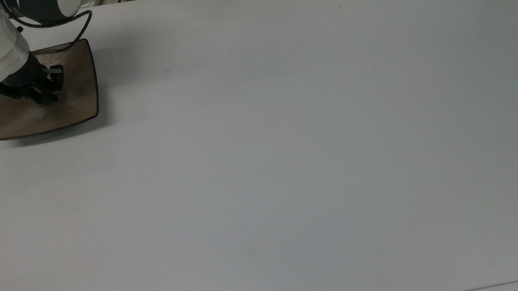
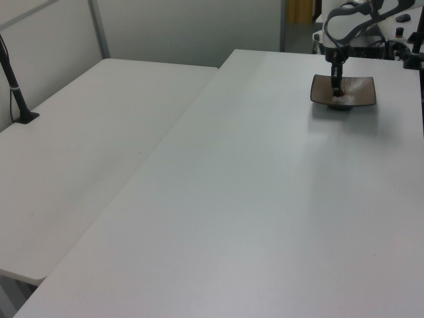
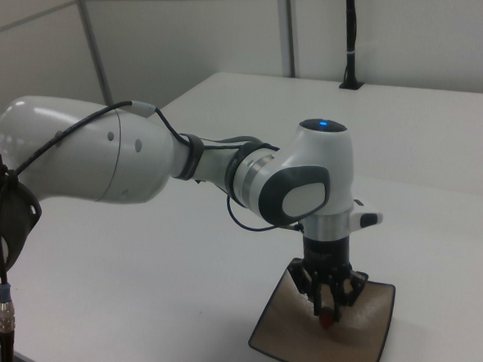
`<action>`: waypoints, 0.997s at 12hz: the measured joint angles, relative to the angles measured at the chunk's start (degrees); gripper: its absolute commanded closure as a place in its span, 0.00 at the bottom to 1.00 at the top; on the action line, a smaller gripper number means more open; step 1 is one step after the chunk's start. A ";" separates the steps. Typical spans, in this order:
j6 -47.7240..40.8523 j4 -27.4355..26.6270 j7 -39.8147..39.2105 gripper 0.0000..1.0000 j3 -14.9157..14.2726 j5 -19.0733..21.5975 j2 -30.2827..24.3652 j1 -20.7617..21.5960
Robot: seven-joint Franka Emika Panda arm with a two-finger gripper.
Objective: Strawberries on a ceramic plate
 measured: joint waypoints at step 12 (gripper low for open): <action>-17.14 5.36 11.77 0.00 0.55 6.07 -20.95 9.62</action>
